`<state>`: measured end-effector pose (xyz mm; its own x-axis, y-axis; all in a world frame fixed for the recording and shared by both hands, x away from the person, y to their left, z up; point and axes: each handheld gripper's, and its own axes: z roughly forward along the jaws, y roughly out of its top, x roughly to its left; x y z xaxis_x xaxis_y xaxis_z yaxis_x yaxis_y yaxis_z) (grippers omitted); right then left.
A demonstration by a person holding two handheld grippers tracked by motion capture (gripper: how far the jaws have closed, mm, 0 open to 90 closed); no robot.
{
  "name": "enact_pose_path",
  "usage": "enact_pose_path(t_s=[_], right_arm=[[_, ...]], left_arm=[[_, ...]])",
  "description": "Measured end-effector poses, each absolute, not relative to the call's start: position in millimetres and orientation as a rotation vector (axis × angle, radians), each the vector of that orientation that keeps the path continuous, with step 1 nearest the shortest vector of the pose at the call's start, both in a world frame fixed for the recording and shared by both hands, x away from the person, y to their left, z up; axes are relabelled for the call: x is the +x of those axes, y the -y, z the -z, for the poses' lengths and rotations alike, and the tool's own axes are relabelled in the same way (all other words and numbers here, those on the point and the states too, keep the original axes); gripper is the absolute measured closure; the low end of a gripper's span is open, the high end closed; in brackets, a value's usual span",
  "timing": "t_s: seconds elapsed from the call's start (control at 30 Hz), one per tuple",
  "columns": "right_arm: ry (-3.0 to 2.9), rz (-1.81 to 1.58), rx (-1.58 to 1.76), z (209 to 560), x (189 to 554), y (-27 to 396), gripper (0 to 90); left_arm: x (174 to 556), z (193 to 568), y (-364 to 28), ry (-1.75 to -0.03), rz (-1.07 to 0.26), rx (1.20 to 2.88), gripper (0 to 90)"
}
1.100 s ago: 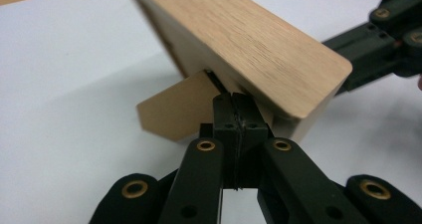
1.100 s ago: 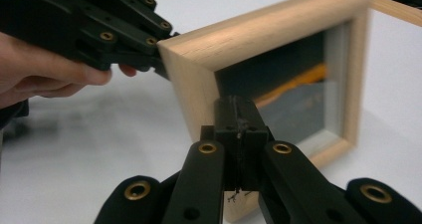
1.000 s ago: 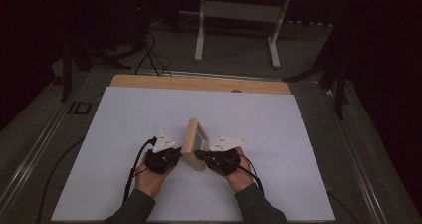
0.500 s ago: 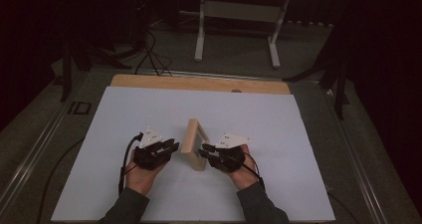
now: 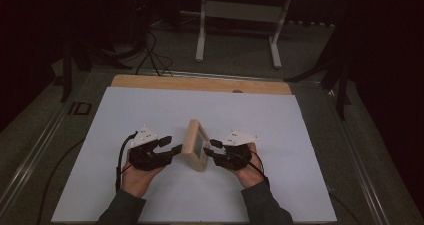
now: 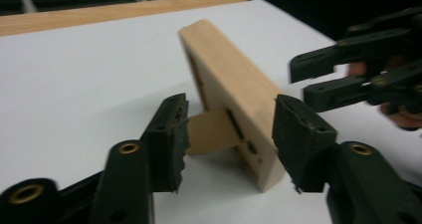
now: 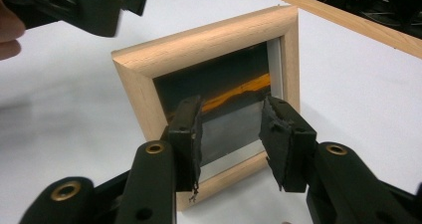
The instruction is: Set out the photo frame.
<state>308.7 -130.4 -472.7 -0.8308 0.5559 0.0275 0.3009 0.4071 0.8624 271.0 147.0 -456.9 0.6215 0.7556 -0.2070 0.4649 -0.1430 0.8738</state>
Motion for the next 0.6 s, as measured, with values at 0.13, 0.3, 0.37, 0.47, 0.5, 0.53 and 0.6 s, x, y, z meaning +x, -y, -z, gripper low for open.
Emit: enact_pose_path(t_s=[0.13, 0.3, 0.37, 0.47, 0.5, 0.53, 0.6], right_arm=[[-2.397, -1.380, 0.758, 472.6, 309.3, 131.1, 56.8], [-2.393, -1.372, 0.766, 472.4, 309.9, 131.6, 53.6], [-2.392, -1.369, 0.766, 472.3, 309.9, 131.6, 52.3], [-2.393, -1.366, 0.767, 472.0, 310.0, 131.6, 51.2], [-2.394, -1.364, 0.767, 471.9, 310.0, 131.7, 50.8], [-2.393, -1.365, 0.767, 471.9, 310.0, 131.7, 50.6], [-2.393, -1.364, 0.769, 471.9, 310.2, 131.8, 50.1]], left_arm=[[270.2, 456.2, -142.1, -0.967, -0.320, 1.785, 38.9], [272.0, 459.6, -135.7, -0.980, -0.293, 1.793, 32.7], [272.9, 461.4, -132.7, -0.982, -0.287, 1.797, 32.2], [274.4, 464.8, -126.7, -1.001, -0.284, 1.804, 30.9], [274.9, 466.3, -124.9, -1.011, -0.286, 1.810, 30.9], [275.8, 467.9, -123.3, -1.020, -0.289, 1.819, 30.9], [276.9, 470.1, -121.5, -1.037, -0.286, 1.818, 30.9]])
